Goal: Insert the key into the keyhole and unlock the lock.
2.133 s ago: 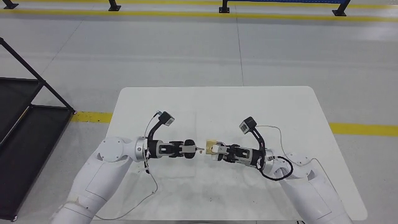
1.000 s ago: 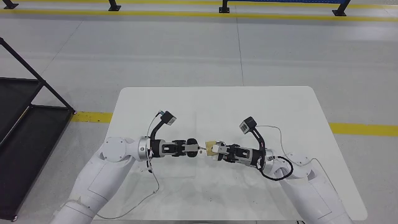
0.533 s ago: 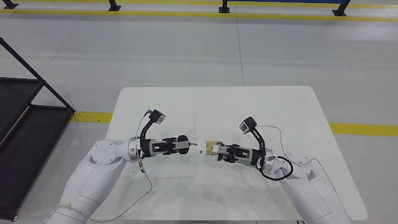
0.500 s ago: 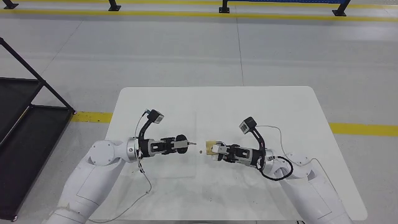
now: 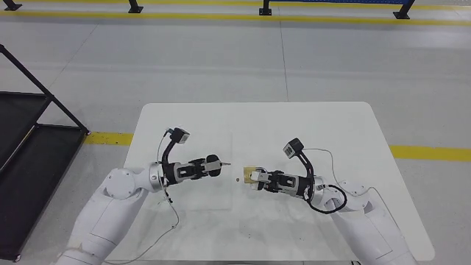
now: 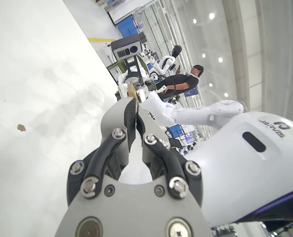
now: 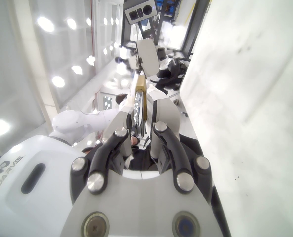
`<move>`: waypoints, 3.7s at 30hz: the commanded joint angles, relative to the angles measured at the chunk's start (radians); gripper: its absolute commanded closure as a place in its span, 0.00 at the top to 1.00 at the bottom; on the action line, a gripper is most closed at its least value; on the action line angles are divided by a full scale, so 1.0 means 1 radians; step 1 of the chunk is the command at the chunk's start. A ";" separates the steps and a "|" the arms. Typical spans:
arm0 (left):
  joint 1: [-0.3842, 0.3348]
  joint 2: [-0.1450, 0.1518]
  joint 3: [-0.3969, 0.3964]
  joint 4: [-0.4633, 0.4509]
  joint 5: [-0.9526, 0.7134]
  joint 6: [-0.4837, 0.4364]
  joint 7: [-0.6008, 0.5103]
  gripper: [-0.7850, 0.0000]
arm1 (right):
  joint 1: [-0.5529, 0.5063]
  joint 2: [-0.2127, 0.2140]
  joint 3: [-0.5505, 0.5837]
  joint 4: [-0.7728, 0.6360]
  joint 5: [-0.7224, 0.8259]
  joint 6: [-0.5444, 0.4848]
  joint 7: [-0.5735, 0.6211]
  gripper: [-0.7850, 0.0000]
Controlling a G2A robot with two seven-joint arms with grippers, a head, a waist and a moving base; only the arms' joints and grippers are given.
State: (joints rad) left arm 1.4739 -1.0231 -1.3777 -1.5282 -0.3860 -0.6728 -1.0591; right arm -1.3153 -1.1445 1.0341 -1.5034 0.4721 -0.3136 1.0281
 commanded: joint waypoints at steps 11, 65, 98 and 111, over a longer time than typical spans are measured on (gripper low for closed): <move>0.012 -0.030 -0.099 -0.157 1.230 -0.339 0.684 0.00 | 0.000 0.000 0.000 0.000 0.000 0.000 0.000 0.00; 0.074 0.025 0.095 -0.038 3.026 0.899 1.958 0.00 | 0.000 0.000 0.000 0.000 0.000 0.000 0.000 0.00; 0.016 0.063 0.052 0.000 2.996 1.082 2.329 0.00 | 0.000 0.000 0.000 0.000 0.000 0.000 0.000 0.00; -0.008 0.066 0.090 0.022 2.971 1.125 2.390 0.00 | -0.009 0.018 0.033 -0.041 -0.056 0.024 0.062 0.00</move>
State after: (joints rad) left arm 1.4656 -0.9573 -1.2893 -1.5081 2.5858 0.4481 1.3313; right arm -1.3235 -1.1276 1.0666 -1.5428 0.4197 -0.2924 1.0892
